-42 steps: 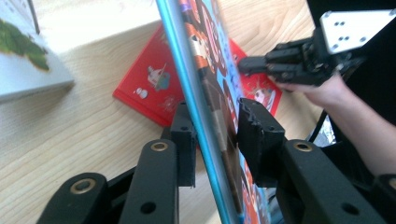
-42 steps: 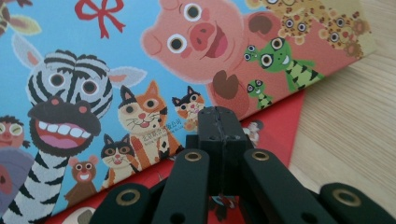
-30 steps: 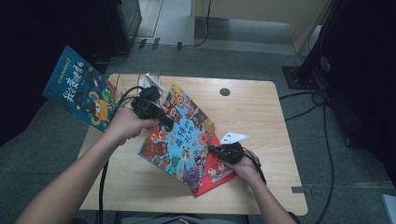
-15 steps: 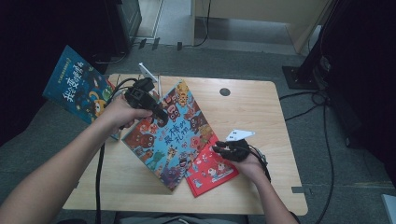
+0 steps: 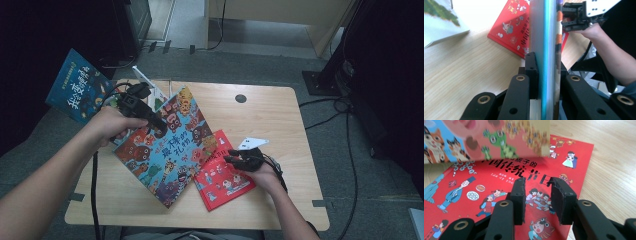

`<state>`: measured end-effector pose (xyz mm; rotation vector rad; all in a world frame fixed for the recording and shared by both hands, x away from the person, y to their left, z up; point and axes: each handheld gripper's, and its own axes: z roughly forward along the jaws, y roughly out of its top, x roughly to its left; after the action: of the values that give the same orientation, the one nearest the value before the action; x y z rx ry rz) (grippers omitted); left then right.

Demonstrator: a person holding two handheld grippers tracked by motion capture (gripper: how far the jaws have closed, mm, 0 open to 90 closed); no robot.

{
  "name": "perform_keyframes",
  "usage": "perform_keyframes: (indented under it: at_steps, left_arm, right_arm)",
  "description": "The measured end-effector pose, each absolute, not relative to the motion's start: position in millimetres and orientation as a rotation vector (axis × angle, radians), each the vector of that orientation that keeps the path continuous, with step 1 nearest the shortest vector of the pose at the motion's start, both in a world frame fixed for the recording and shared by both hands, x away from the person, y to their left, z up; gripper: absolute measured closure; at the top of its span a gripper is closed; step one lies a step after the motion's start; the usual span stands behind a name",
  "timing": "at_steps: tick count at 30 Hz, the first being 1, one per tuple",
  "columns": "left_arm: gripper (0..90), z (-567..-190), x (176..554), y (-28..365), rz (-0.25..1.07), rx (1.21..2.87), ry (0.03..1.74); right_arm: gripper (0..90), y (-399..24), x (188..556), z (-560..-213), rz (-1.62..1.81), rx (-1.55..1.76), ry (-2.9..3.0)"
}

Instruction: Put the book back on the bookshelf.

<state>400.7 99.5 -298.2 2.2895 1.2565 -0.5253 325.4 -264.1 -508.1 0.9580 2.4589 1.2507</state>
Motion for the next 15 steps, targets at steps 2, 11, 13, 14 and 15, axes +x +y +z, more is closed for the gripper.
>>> perform_keyframes:
  at_steps: [2,11,13,14,15]
  left_arm:
    - [81.4,-295,399,109,-0.526,2.256,1.272]
    - [81.1,-286,391,150,-0.520,2.168,1.351]
    - [81.0,-284,388,161,-0.523,2.146,1.374]
    - [81.0,-283,386,166,-0.517,2.132,1.383]
    - [81.0,-282,384,171,-0.513,2.123,1.390]
  right_arm:
    - [62.1,-262,329,-509,1.240,0.987,2.465]
    - [60.3,-260,336,-511,1.218,0.994,2.473]
    - [60.0,-260,337,-511,1.217,0.993,2.470]
    - [59.8,-260,337,-511,1.216,0.991,2.469]
    - [59.6,-260,337,-511,1.215,0.984,2.470]
